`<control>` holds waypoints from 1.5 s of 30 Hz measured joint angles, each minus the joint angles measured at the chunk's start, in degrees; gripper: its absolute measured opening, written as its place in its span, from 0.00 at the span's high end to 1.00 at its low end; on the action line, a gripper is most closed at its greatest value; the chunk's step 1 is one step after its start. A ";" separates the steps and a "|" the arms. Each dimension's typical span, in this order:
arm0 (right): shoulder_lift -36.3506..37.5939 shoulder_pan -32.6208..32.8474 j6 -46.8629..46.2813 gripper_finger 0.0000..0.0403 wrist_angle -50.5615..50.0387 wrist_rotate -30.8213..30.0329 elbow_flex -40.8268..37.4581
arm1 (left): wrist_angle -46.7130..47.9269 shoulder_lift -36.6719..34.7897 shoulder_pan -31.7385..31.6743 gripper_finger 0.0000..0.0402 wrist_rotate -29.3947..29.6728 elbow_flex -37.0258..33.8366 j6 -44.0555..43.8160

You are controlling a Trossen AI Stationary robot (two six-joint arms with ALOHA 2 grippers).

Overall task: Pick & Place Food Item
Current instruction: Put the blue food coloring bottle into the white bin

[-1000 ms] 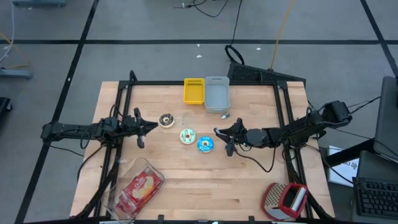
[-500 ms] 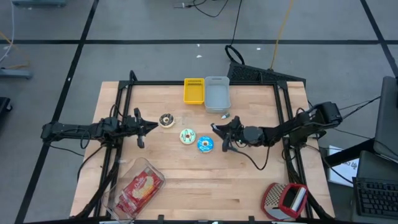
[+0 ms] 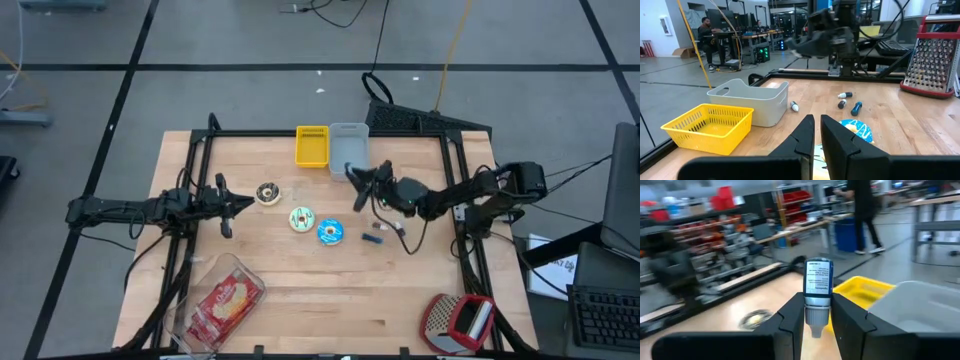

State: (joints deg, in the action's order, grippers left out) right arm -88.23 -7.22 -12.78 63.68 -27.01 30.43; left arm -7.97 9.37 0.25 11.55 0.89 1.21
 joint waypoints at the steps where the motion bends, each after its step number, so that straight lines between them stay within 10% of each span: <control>1: 0.00 -1.36 0.00 0.81 -0.62 0.08 0.34 | 0.00 -0.01 0.00 0.92 0.00 0.00 0.00; 18: 0.00 -13.47 -1.48 0.81 -39.35 7.62 13.90 | 0.00 -0.01 -0.01 0.92 0.00 0.00 0.01; 45: 0.00 -15.57 -0.02 0.81 -41.77 6.28 10.83 | 0.00 -0.02 -0.02 0.92 0.00 0.00 0.02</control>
State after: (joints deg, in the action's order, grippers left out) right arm -88.23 -22.79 -12.80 21.91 -20.73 41.25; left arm -7.97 9.34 0.23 11.55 0.89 1.23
